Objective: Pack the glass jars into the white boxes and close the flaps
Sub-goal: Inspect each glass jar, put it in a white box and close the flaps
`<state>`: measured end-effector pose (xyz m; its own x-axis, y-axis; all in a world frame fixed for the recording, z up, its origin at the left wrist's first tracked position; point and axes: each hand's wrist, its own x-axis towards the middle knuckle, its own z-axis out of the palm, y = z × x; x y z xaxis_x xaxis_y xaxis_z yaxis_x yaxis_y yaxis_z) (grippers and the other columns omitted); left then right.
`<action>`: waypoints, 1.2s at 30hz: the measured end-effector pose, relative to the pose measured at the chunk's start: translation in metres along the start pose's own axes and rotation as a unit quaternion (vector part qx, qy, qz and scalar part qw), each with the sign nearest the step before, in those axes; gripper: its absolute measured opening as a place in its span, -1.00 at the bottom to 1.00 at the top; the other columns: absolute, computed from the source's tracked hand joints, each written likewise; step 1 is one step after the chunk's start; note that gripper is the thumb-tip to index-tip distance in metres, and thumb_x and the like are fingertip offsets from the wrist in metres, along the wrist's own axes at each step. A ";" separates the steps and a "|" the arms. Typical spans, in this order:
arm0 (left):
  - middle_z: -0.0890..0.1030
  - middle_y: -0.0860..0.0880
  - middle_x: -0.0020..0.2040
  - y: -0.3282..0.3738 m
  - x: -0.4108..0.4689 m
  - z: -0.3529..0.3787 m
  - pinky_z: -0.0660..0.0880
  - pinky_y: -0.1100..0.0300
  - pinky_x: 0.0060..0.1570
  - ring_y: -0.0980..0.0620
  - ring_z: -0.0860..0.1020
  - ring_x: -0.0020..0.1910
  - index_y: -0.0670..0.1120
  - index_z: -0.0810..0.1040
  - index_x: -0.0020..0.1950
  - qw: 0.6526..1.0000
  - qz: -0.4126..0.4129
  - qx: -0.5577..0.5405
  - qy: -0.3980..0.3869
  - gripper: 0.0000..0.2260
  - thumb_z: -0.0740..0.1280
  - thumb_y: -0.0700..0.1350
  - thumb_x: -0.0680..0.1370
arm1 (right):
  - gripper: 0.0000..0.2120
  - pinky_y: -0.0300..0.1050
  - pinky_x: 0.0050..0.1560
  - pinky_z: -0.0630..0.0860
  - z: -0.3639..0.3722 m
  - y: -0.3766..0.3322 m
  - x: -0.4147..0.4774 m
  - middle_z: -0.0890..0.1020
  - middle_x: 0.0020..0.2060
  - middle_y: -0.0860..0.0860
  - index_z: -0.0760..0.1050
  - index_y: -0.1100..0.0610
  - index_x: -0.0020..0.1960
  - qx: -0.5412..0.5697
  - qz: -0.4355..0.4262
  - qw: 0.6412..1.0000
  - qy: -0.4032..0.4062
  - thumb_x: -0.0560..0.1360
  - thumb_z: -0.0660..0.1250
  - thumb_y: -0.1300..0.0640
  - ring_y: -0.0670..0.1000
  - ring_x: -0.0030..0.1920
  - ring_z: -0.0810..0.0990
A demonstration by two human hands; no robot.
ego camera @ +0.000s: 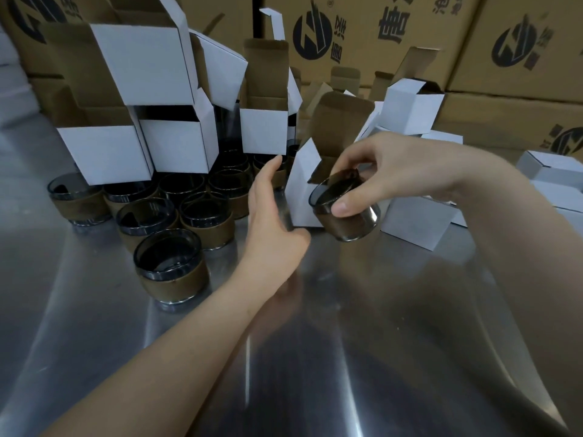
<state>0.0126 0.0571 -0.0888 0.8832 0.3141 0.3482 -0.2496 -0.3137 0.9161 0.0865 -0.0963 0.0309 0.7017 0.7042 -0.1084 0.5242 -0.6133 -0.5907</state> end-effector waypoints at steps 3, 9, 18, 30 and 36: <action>0.16 0.11 0.50 0.002 -0.001 0.001 0.25 0.09 0.46 0.12 0.19 0.48 0.19 0.05 0.52 0.999 0.016 0.018 -0.023 -0.08 0.56 -0.17 0.37 | -0.45 -0.06 0.07 0.61 -0.004 0.003 -0.004 0.69 -0.08 -0.04 0.61 0.00 0.01 0.005 -0.039 0.998 -0.055 0.10 0.63 -0.17 -0.09 -0.06 0.67; 0.09 0.16 0.50 0.002 -0.001 0.001 0.17 0.42 0.35 0.25 0.12 0.45 0.34 0.08 0.42 0.998 0.048 0.035 -0.022 -0.13 0.58 -0.10 0.37 | -0.62 -0.25 0.04 0.59 -0.004 0.008 -0.002 0.66 -0.03 -0.07 0.62 -0.03 0.02 0.022 -0.112 0.990 -0.086 0.23 0.51 -0.07 -0.10 0.00 0.64; 0.23 0.16 0.36 -0.005 0.002 0.003 0.24 0.65 0.09 0.55 0.24 0.19 0.45 0.12 0.30 0.999 0.034 0.029 0.003 -0.17 0.56 -0.18 0.38 | -0.59 -0.16 0.01 0.57 0.007 0.015 0.013 0.68 -0.06 -0.05 0.61 0.07 0.09 0.284 -0.204 0.936 0.049 0.29 0.42 -0.06 -0.02 0.04 0.66; 0.34 0.19 0.26 -0.002 0.001 0.002 0.47 0.24 0.23 0.19 0.41 0.28 0.21 0.10 0.38 0.999 0.032 0.010 -0.008 -0.14 0.59 -0.20 0.33 | -0.68 -0.25 0.07 0.56 0.015 0.017 0.019 0.63 -0.02 -0.18 0.54 -0.03 0.15 0.152 -0.177 0.960 0.156 0.42 0.41 -0.07 -0.16 0.08 0.62; 0.39 0.26 0.22 -0.005 0.002 0.004 0.44 0.50 0.08 0.26 0.45 0.22 0.23 0.13 0.35 0.999 0.033 0.005 0.002 -0.13 0.61 -0.20 0.30 | -0.49 -0.33 -0.09 0.53 0.008 0.011 0.015 0.54 0.07 -0.08 0.46 0.01 0.19 -0.002 -0.146 0.978 0.148 0.31 0.51 -0.09 -0.15 0.00 0.57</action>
<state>0.0171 0.0553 -0.0936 0.8633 0.2965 0.4083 -0.3031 -0.3423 0.8894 0.0989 -0.0894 0.0164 0.6304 0.7159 0.3003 0.7246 -0.4037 -0.5586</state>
